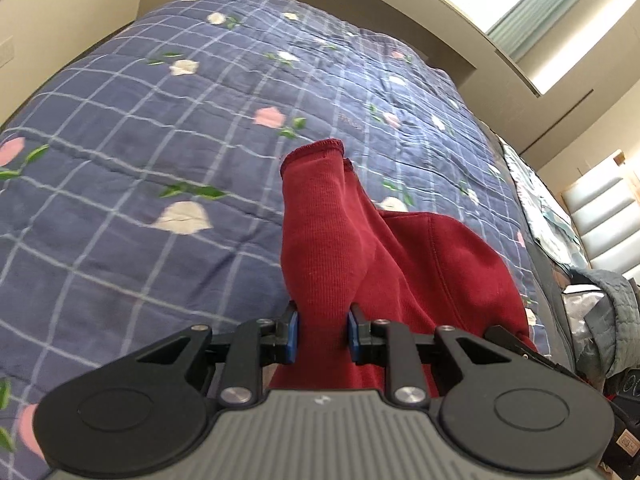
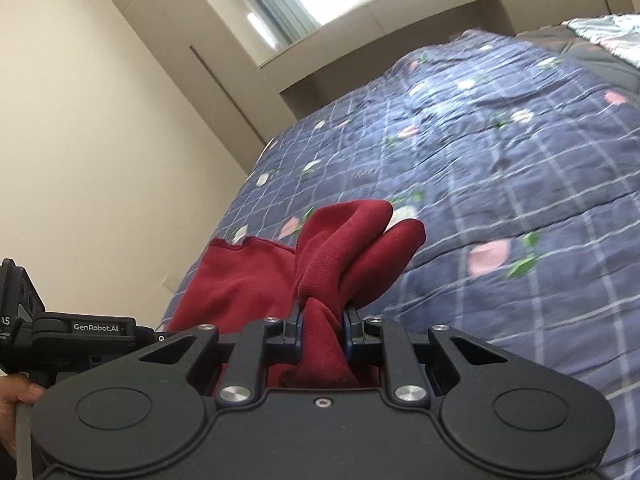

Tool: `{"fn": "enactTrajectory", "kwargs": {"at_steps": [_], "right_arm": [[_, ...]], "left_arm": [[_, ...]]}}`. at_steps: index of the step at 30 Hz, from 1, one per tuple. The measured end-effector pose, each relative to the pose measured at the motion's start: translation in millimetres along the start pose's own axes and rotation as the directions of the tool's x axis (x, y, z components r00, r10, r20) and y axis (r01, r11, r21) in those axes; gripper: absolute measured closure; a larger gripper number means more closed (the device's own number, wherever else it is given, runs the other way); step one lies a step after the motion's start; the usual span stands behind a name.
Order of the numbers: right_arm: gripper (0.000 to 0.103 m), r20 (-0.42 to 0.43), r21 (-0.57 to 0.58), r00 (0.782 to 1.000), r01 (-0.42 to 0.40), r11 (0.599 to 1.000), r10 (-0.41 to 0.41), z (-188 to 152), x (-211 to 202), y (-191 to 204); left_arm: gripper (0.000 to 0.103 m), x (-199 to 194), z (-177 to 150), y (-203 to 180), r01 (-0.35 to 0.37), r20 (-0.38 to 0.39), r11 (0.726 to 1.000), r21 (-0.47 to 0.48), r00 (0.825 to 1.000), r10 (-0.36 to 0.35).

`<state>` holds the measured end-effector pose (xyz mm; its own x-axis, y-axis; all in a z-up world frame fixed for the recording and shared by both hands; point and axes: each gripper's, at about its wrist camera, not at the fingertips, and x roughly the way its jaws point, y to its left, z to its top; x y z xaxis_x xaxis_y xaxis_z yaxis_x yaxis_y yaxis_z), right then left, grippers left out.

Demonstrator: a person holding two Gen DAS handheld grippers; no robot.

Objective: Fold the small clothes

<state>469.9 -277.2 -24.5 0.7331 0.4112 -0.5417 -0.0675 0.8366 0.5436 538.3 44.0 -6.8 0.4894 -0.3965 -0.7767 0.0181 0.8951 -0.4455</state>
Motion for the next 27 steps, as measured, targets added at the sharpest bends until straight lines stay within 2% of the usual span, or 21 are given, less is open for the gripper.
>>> {"fn": "enactTrajectory", "kwargs": {"at_steps": [5, 13, 19, 27], "right_arm": [[0.084, -0.037, -0.005, 0.999, -0.012, 1.000, 0.012, -11.9, 15.2, 15.3], [0.084, -0.081, -0.018, 0.996, 0.035, 0.999, -0.036, -31.9, 38.7, 13.1], [0.083, -0.080, -0.023, 0.996, 0.045, 0.999, -0.047, -36.1, 39.2, 5.3], [0.082, -0.072, -0.097, 0.994, 0.075, 0.992, -0.082, -39.4, 42.2, 12.2]], "left_arm": [[0.077, -8.2, -1.8, 28.1, -0.015, 0.001, 1.000, -0.015, 1.000, 0.015], [0.077, 7.9, -13.7, 57.8, -0.025, -0.027, 0.998, -0.060, 0.999, 0.024], [0.075, 10.3, -17.1, 65.2, -0.013, -0.025, 0.998, -0.065, 1.000, 0.012], [0.071, 10.1, -18.6, 64.2, -0.025, -0.025, 0.998, -0.055, 0.999, 0.024]]}}
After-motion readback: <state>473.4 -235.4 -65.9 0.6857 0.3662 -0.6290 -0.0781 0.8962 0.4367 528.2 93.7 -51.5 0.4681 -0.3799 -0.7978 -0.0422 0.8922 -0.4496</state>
